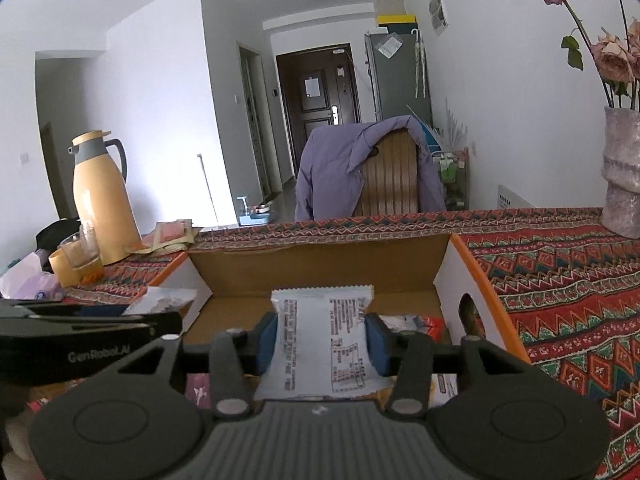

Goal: Organize snacks
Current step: 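Carry both white packets into the box and open both grippers, then move both tools back over the snack pile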

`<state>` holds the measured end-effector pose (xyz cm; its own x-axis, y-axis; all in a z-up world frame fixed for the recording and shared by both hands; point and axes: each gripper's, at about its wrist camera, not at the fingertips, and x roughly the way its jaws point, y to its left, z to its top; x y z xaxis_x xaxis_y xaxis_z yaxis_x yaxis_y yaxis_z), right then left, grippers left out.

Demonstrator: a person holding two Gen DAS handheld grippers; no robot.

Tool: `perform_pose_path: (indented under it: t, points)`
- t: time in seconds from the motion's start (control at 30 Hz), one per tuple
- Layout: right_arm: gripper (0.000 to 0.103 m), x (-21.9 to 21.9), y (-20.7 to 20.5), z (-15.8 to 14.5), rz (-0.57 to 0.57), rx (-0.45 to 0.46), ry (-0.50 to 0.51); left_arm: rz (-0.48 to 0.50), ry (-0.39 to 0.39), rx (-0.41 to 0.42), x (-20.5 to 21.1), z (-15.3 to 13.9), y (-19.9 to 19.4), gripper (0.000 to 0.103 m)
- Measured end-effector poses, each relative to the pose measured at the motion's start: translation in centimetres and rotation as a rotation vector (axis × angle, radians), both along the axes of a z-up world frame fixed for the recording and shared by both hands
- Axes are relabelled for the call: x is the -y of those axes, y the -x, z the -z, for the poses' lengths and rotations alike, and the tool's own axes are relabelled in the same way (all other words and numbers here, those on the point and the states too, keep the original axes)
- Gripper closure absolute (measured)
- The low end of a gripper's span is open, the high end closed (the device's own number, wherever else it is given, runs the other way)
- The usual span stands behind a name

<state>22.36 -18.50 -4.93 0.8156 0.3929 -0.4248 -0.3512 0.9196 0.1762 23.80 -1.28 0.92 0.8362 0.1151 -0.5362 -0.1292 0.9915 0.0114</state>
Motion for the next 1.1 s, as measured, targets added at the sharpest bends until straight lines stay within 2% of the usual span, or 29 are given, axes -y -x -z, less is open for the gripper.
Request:
perform_pose_path:
  t: [0.07, 0.1, 0.13, 0.17, 0.2, 0.27, 0.7, 0.97, 1.1]
  points:
    - [0.042, 0.3, 0.2, -0.1, -0.004, -0.003, -0.010, -0.006, 0.002, 0.016, -0.2, -0.2, 0.4, 0.033]
    - [0.029, 0.5, 0.3, -0.2, -0.004, -0.003, -0.020, -0.021, -0.008, 0.033, -0.2, -0.3, 0.6, 0.019]
    - [0.017, 0.8, 0.5, -0.2, -0.002, -0.002, -0.028, -0.036, -0.021, 0.051, -0.2, -0.4, 0.9, 0.012]
    - [0.013, 1.1, 0.6, -0.3, 0.000, 0.000, -0.035, -0.045, -0.029, 0.066, -0.2, -0.5, 1.1, 0.009]
    - [0.008, 1.4, 0.7, -0.4, 0.003, 0.002, -0.042, -0.050, -0.027, 0.072, -0.3, -0.6, 1.3, 0.000]
    - [0.000, 1.9, 1.0, -0.5, 0.009, 0.000, -0.054, -0.061, -0.011, 0.090, -0.6, -0.7, 1.7, 0.000]
    - [0.000, 3.0, 4.2, -1.8, 0.006, 0.027, -0.078, -0.060, 0.023, 0.110, -1.1, -1.3, 4.3, 0.000]
    - [0.000, 3.7, 7.6, -2.4, 0.008, 0.028, -0.079, -0.045, 0.045, 0.171, -1.5, -2.2, 9.3, 0.000]
    - [0.000, 3.6, 10.0, -2.3, 0.005, 0.022, -0.069, -0.048, 0.050, 0.177, -1.9, -1.9, 12.2, 0.000]
